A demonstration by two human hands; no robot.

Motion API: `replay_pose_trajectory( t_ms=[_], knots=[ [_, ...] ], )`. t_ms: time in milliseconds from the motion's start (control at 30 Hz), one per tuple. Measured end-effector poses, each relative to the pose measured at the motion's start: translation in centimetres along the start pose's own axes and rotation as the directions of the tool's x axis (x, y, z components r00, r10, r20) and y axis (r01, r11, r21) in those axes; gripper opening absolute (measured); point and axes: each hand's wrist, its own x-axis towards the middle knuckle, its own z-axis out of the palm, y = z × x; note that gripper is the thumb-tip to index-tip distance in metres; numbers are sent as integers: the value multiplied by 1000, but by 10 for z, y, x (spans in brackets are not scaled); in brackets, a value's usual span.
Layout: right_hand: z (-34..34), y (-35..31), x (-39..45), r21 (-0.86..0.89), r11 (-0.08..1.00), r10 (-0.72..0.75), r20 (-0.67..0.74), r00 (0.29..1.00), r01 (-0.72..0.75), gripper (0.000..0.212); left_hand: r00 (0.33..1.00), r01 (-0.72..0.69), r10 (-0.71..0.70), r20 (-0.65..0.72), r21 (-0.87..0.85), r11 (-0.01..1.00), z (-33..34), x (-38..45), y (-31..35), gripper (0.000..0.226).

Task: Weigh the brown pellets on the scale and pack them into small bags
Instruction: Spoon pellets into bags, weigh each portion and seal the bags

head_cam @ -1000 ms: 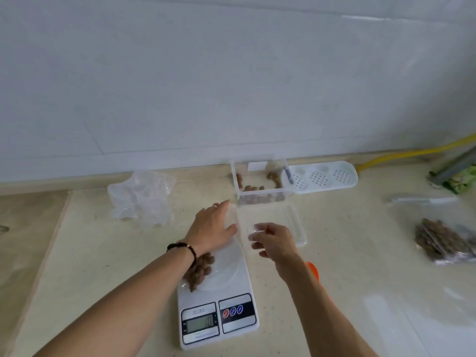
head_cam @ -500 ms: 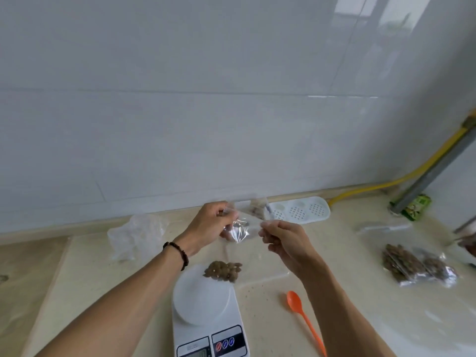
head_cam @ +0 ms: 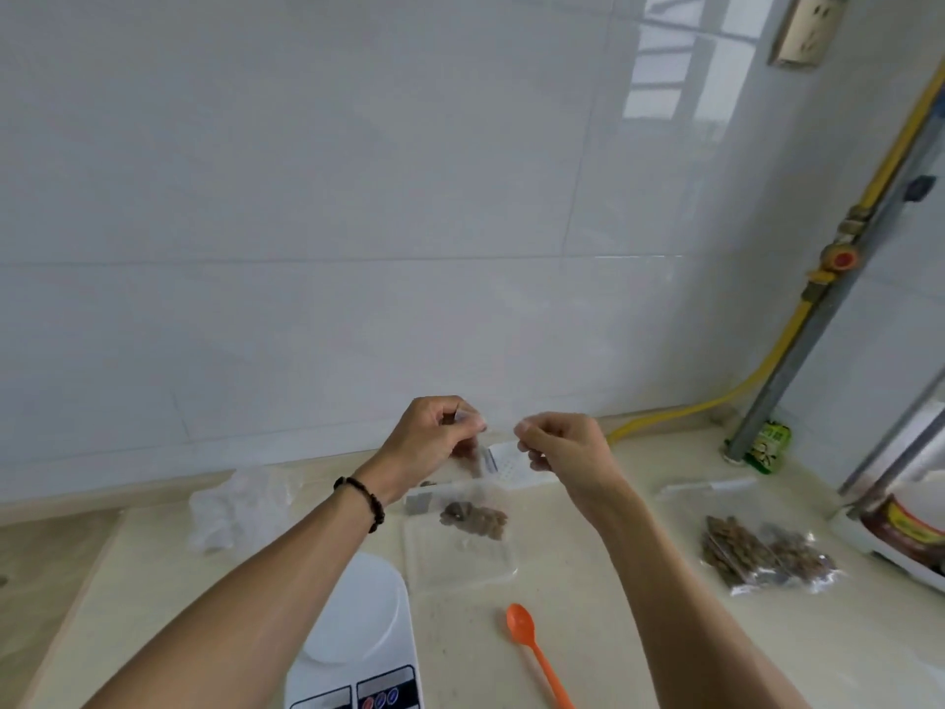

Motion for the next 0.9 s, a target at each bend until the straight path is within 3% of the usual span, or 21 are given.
replay_pose_trajectory(
  t_ms=[133,300,467,567,700,900],
  knots=[
    [-27,-7,-1,-196,977,-73,39,997,80,17,1000,10,-9,-11,48,999,30,-2,20,13],
    [-56,-11,-9,-123,988,-78,106,991,91,10,997,-41,57,-58,244,969,64,-1,28,15],
    [-79,-7,-8,-255,961,-87,86,992,106,10,999,-4,9,-34,134,991,86,3,30,14],
    [-91,-6,-4,-201,975,-85,43,995,92,9,998,-4,10,-68,75,997,88,6,29,13],
    [-97,-4,2,-110,990,-80,53,995,86,8,992,-61,78,-98,162,985,97,17,26,13],
    [-108,6,20,-171,983,-61,29,998,65,8,996,-38,24,90,152,988,106,42,23,13]
  ],
)
